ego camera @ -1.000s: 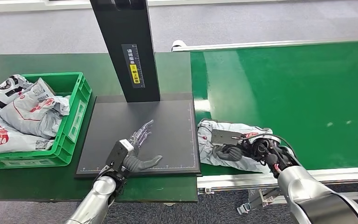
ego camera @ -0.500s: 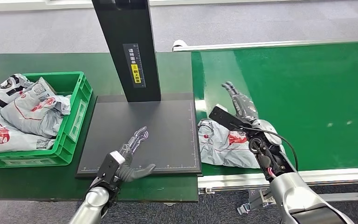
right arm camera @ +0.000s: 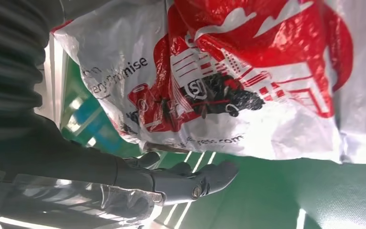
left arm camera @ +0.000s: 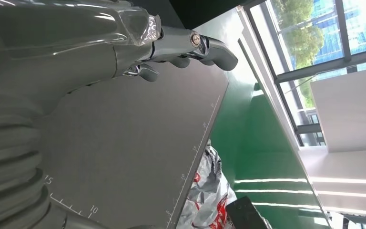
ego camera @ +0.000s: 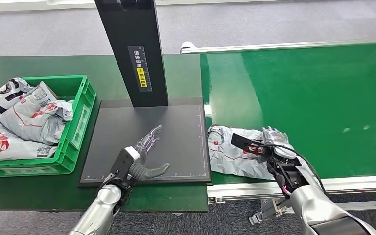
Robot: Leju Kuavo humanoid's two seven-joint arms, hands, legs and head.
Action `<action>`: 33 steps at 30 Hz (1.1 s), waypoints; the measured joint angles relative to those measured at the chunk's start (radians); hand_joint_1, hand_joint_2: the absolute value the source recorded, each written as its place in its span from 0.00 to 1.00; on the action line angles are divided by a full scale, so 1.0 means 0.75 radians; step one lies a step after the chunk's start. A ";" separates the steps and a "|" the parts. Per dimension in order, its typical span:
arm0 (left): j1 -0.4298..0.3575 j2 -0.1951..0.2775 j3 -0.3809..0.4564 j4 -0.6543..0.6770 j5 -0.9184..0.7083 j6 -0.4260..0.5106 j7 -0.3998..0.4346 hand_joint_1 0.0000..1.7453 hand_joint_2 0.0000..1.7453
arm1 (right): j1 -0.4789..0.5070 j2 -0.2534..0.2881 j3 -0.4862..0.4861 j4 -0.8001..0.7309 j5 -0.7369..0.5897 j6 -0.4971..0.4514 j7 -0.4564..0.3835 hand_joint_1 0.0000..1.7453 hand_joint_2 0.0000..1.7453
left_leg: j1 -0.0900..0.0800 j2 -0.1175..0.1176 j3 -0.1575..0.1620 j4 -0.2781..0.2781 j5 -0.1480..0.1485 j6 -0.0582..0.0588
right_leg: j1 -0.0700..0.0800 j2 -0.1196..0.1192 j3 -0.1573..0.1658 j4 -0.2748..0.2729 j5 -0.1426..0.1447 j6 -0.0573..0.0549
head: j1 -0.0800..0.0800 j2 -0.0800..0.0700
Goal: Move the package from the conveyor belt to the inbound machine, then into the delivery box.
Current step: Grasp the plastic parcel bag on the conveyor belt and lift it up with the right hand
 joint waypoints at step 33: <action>0.129 0.025 0.029 -0.127 0.094 0.124 -0.020 0.00 1.00 | -0.067 0.038 -0.028 0.124 -0.295 0.065 -0.563 1.00 1.00 | 0.001 0.004 0.000 -0.001 0.000 0.000 | 0.002 0.004 0.000 0.000 0.000 -0.001 | 0.000 0.000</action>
